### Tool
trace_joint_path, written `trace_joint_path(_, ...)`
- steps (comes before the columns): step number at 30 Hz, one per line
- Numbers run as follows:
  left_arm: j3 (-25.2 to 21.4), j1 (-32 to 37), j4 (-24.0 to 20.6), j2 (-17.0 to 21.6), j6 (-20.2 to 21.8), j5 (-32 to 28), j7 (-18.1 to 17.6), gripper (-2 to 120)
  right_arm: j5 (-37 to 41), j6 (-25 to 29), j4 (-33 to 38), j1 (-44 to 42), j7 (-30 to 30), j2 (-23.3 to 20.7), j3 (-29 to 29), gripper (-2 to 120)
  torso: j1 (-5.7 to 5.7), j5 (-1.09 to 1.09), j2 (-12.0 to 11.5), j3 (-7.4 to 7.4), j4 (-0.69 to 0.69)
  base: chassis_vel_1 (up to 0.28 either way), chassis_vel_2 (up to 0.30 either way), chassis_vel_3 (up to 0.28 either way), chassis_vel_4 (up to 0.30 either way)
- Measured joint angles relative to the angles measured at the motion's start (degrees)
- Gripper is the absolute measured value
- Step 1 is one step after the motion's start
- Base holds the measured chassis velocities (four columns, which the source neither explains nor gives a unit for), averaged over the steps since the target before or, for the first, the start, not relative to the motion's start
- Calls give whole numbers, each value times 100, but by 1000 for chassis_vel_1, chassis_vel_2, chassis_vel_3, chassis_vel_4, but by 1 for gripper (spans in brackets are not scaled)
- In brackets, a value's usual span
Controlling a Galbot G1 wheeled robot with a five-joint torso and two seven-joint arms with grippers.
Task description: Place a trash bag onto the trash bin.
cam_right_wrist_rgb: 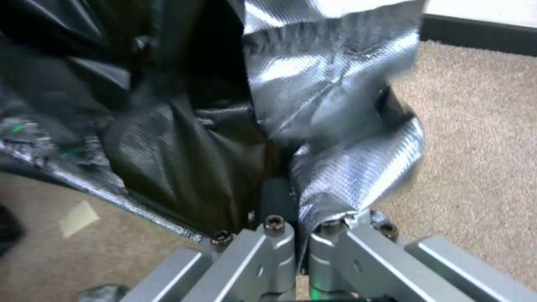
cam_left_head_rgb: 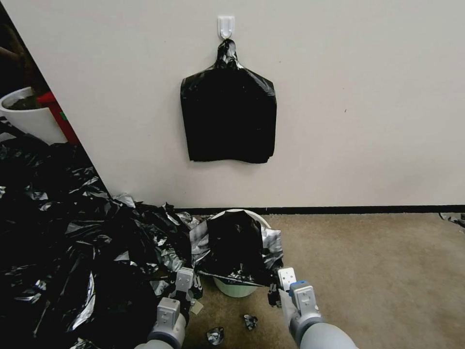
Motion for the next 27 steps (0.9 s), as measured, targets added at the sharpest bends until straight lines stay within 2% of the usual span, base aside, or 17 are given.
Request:
trace_joint_path(6, 0, -400, 586, -54, -11, -12, -7, 0, -287, 97, -941, 344, -259, 234, -79, 0, 0, 0, 0, 1, 0, 0, 0, 0, 0)
trace_joint_path(12, 83, -651, 923, -112, -18, -99, 0, 0, -434, 136, -1295, 465, -444, 370, -57, 0, 0, 0, 0, 1, 0, 0, 0, 0, 0)
trace_joint_path(17, 123, -663, 903, -80, -16, -156, -1, 0, -479, 116, -1152, 392, -499, 331, 23, 0, 0, 0, 0, 1, 0, 0, 0, 0, 0)
trace_joint_path(18, 124, -637, 850, -46, 2, -181, -14, 0, -466, 84, -1036, 310, -533, 279, 69, 5, 0, 0, 0, 1, 0, 0, 0, 0, 0)
trace_joint_path(20, 123, -616, 810, -25, 39, -207, -32, 0, -450, 73, -966, 261, -546, 244, 92, 6, 0, 0, 0, 0, 0, 0, 0, 0, 0)
trace_joint_path(22, 111, -553, 694, 30, 181, -282, -81, 1, -404, 71, -785, 122, -562, 157, 129, 16, 0, 0, 0, 0, 0, 0, 0, 0, 0)
trace_joint_path(23, 111, -553, 694, 30, 181, -282, -81, 1, -404, 71, -785, 122, -562, 157, 129, 16, 0, 0, 0, 0, 0, 0, 0, 0, 0)
trace_joint_path(26, 10, -320, 321, 216, 461, -427, -133, 20, -243, 127, -180, -300, -555, -180, 212, 32, 0, 0, 0, 0, 0, 0, 0, 0, 0)
trace_joint_path(27, 10, -320, 321, 216, 461, -427, -133, 20, -243, 127, -180, -300, -555, -180, 212, 32, 0, 0, 0, 0, 0, 0, 0, 0, 0)
